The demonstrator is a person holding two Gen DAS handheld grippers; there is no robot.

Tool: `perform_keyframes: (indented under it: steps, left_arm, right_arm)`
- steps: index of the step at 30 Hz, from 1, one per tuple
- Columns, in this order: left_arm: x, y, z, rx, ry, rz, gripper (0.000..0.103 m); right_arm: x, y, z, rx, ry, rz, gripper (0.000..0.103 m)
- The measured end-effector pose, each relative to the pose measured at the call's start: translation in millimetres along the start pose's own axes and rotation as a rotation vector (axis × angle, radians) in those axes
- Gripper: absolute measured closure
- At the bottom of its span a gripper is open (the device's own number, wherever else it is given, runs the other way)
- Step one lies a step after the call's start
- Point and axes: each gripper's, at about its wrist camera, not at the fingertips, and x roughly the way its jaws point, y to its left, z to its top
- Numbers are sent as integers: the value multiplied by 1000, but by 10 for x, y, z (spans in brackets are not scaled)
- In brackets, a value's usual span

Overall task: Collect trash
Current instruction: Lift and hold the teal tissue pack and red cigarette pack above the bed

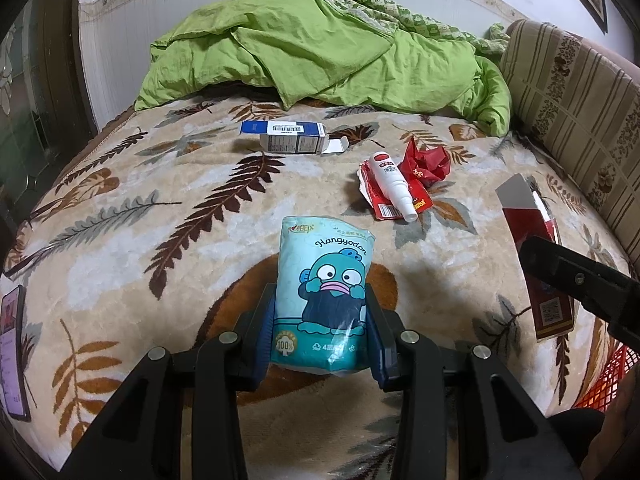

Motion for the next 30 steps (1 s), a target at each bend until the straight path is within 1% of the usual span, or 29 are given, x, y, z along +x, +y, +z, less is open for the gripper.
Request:
perform_keyframes:
  steps: [14, 19, 23, 27, 30]
  left_arm:
    - [35, -13, -11, -3, 2, 1, 65]
    - [39, -73, -52, 20, 19, -13, 65]
    - [-34, -117, -81, 31, 32, -33, 65]
    - [-102, -213, -89, 54, 25, -43, 65]
    - [-141, -272, -88, 66, 24, -49, 65]
  right_arm:
    - [-34, -15, 1, 5, -6, 4, 45]
    - [-60, -38, 7, 30, -4, 10, 45]
    - [-139, -68, -9, 36, 7, 49, 45]
    - [-254, -174, -40, 63, 17, 48, 45]
    - [-353, -249, -59, 68, 12, 31, 45]
